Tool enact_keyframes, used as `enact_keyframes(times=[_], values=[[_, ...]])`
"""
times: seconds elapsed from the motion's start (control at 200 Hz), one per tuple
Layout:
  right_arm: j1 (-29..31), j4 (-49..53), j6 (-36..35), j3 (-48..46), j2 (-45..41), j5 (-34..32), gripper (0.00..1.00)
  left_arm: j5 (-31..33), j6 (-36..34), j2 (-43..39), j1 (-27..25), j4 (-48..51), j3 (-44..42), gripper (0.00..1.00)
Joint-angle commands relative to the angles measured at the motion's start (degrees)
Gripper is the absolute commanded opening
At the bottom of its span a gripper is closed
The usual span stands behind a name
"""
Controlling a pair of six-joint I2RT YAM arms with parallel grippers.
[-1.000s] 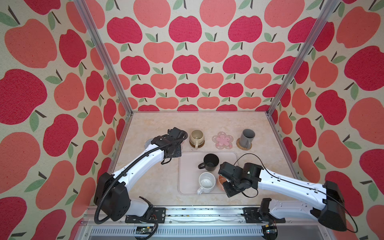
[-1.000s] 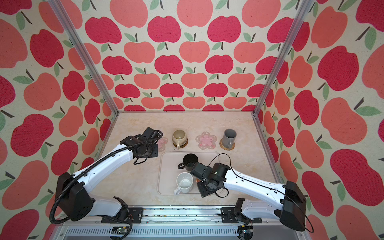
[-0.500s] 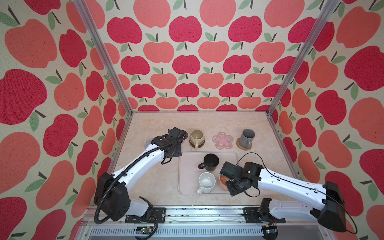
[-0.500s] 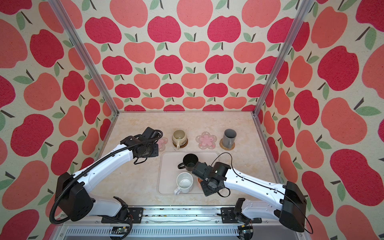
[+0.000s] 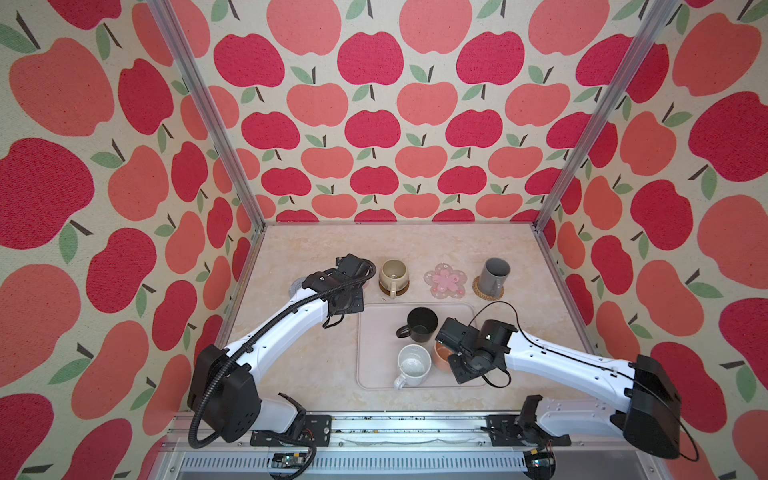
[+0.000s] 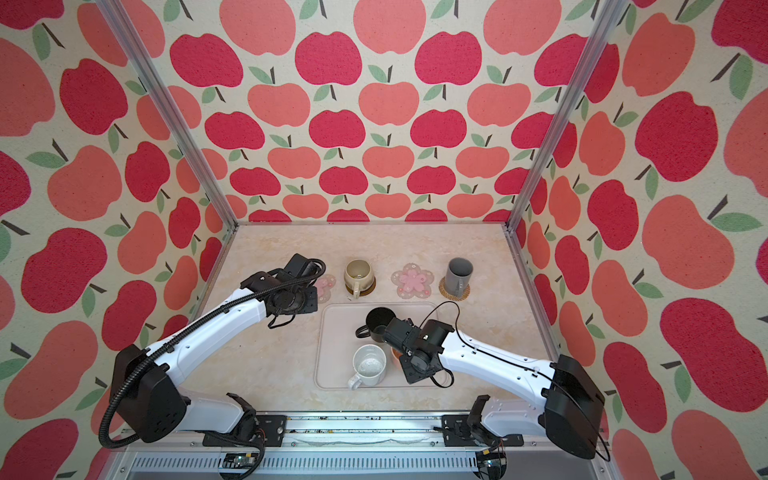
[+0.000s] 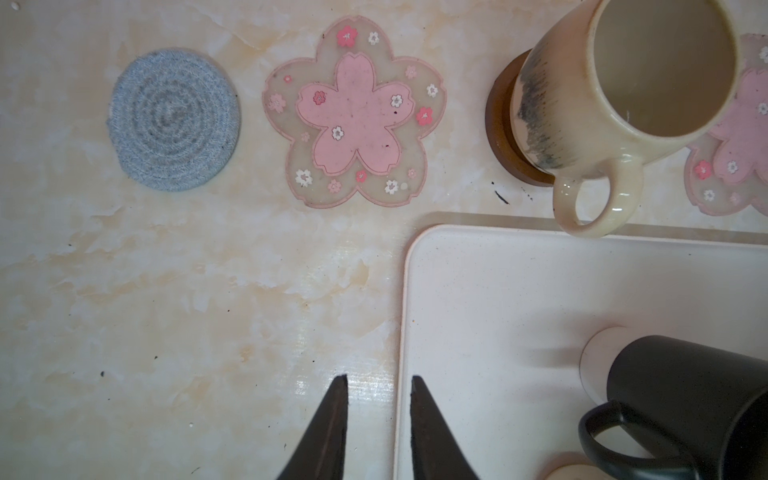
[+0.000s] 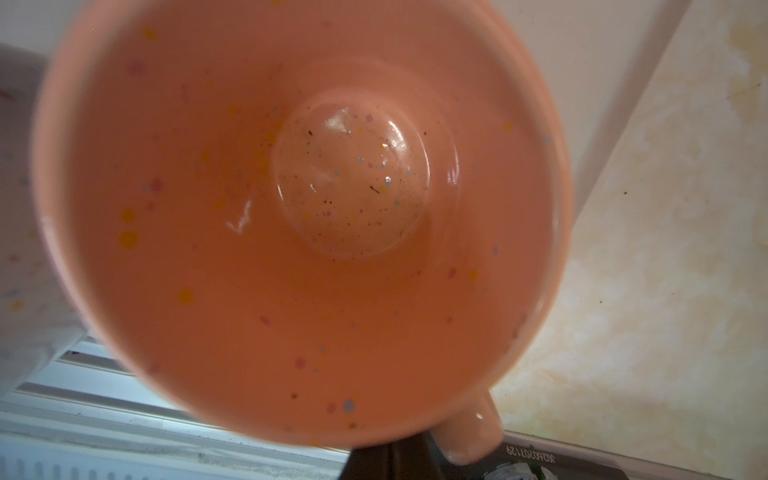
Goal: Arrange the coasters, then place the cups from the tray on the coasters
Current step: 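Lower the right gripper over the salmon-pink mug at the tray's near edge, then close the right gripper on the salmon-pink mug's rim above its handle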
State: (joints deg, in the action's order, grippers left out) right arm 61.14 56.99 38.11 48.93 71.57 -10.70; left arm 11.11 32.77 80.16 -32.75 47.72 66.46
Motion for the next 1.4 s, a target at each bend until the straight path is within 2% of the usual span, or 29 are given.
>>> enact_keyframes(times=[0.0,0.25,0.655,0.905,1.096,1.396], values=[[-1.21,-3.4,-2.37,0.48,0.54,-1.19,0.0,0.14,1.32,-1.76,0.34,0.11,-0.39,0.28],[-1.3,-4.08,-3.49,1.54,2.17,-0.39,0.0,-0.48,1.93,-2.71,0.24,-0.07,-1.08,0.28],[-1.43,-1.71,-4.62,2.48,-1.66,-0.67,0.01,-0.83,1.46,-1.69,0.34,-1.03,-1.71,0.29],[-1.38,2.64,-4.09,4.75,-3.03,-1.2,0.12,-1.62,1.24,0.11,0.25,-0.26,-0.35,0.29],[-1.4,5.84,-2.76,4.95,-6.38,-1.28,0.29,-1.09,1.02,-0.88,0.33,-0.43,-1.08,0.29],[-1.5,8.0,-4.46,4.79,-8.99,-4.42,0.44,-1.8,0.78,-0.56,0.33,-1.0,-0.49,0.29]])
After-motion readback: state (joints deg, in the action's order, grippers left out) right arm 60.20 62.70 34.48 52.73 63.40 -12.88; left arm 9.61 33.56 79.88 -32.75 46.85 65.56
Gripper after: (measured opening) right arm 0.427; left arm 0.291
